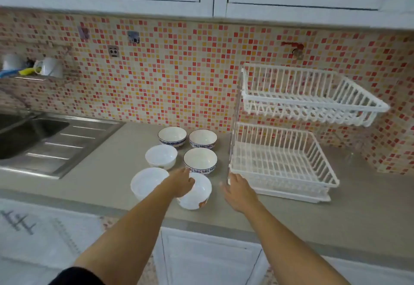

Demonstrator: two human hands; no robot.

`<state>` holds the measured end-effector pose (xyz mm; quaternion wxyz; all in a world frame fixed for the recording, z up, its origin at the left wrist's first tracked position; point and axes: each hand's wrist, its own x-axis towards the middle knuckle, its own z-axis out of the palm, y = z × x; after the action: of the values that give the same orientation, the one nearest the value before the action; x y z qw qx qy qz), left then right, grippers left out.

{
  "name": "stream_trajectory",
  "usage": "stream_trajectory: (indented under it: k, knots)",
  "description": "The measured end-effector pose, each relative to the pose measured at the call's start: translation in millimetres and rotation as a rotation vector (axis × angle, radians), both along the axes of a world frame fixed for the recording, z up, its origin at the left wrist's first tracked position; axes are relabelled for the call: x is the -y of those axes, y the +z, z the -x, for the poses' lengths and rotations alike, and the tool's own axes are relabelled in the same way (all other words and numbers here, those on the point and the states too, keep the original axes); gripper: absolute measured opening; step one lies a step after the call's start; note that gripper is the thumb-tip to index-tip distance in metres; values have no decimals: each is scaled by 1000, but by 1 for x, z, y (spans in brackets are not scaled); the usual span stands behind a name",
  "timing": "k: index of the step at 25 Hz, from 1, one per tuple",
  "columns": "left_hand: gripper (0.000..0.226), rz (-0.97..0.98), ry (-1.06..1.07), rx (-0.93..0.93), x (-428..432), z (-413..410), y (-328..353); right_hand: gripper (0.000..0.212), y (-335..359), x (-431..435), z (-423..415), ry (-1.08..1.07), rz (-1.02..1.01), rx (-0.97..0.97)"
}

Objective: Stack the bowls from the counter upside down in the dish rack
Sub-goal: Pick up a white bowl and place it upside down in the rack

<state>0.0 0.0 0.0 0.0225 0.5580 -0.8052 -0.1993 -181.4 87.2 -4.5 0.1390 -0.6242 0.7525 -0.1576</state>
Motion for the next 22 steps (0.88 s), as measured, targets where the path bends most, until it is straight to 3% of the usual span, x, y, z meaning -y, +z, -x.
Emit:
stream_trajectory:
  k: [6, 10, 14, 17, 22]
  knots:
    - [52, -99, 49, 15, 32, -13, -52, 62, -58, 35, -30, -139, -200, 235]
    - [59, -17, 16, 79, 49, -6, -82, 63, -81, 60, -42, -300, -279, 465]
    - [62, -44, 30, 125, 70, -4, -90, 29, -86, 71, -52, -329, -281, 680]
    - [60, -21, 5, 167, 74, -1, -81, 36, -93, 67, -54, -283, -201, 667]
    - [29, 310, -79, 266, 93, 3, -10, 29, -48, 67, -57, -234, 17, 707]
